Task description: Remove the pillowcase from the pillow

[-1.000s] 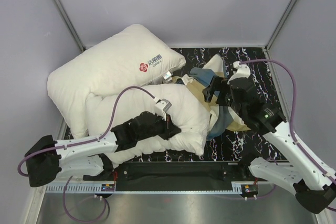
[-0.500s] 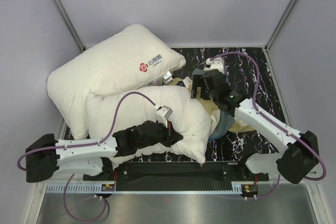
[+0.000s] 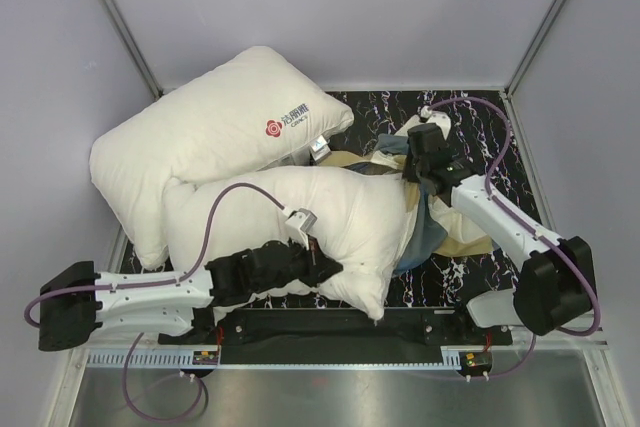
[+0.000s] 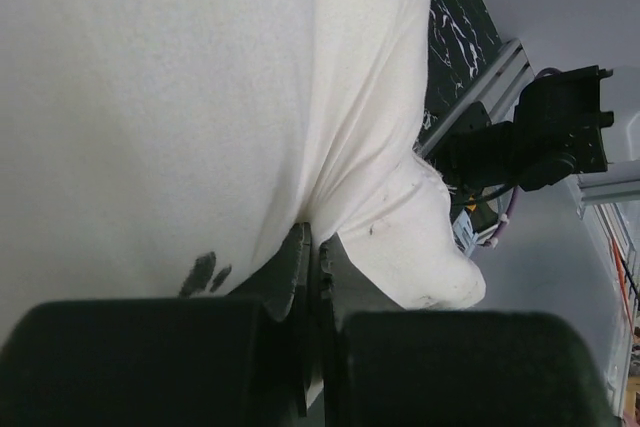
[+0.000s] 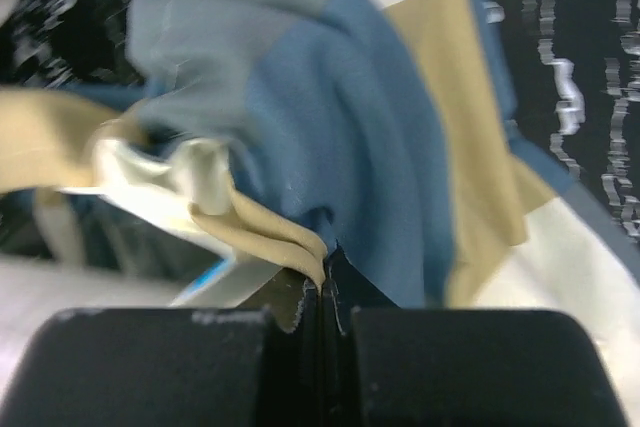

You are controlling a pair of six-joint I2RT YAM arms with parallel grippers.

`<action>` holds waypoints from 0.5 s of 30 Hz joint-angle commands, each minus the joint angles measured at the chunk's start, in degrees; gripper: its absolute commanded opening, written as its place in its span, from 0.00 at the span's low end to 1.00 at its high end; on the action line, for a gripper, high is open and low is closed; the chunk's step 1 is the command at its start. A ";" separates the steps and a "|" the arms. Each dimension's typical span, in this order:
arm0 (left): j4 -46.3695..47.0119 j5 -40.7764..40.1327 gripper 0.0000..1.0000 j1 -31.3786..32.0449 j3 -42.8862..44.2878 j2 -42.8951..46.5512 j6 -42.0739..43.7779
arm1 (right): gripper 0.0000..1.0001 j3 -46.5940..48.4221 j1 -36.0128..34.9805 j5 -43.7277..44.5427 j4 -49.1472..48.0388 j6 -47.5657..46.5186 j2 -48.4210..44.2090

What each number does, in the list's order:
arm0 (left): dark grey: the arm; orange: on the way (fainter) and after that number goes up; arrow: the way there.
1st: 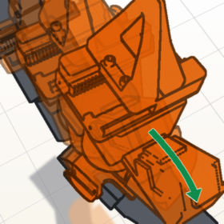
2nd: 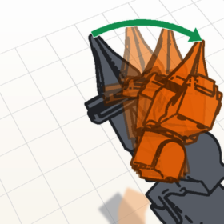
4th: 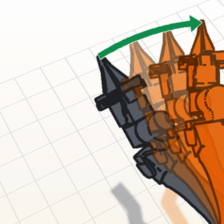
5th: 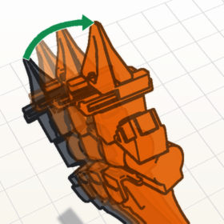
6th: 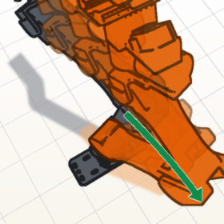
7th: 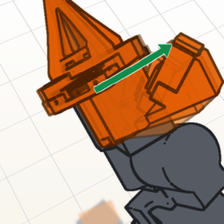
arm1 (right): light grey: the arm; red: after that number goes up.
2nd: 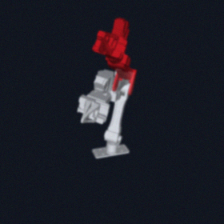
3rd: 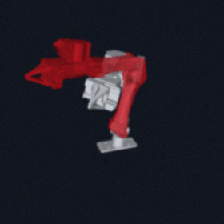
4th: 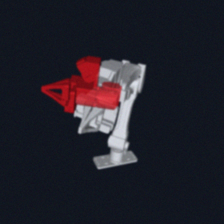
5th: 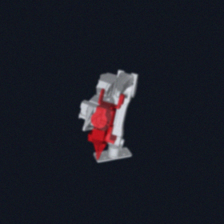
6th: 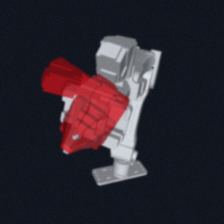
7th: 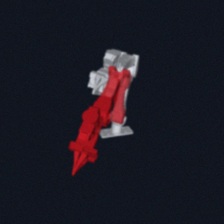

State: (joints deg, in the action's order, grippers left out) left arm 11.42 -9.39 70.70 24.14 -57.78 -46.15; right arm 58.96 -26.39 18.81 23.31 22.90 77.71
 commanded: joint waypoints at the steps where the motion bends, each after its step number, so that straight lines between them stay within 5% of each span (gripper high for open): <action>1: -18.62 -2.30 0.00 1.20 -5.68 2.83 -1.13 | 0.00 3.26 5.11 2.81 -1.34 -2.06 1.65; 15: -35.14 -10.82 0.00 1.29 -4.72 18.49 -3.51 | 0.00 13.72 22.78 3.78 5.25 -9.62 -1.68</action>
State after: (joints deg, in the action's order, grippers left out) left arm -3.40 -11.97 72.36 20.29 -40.05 -50.74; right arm 67.92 -6.61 20.12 27.77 16.56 80.51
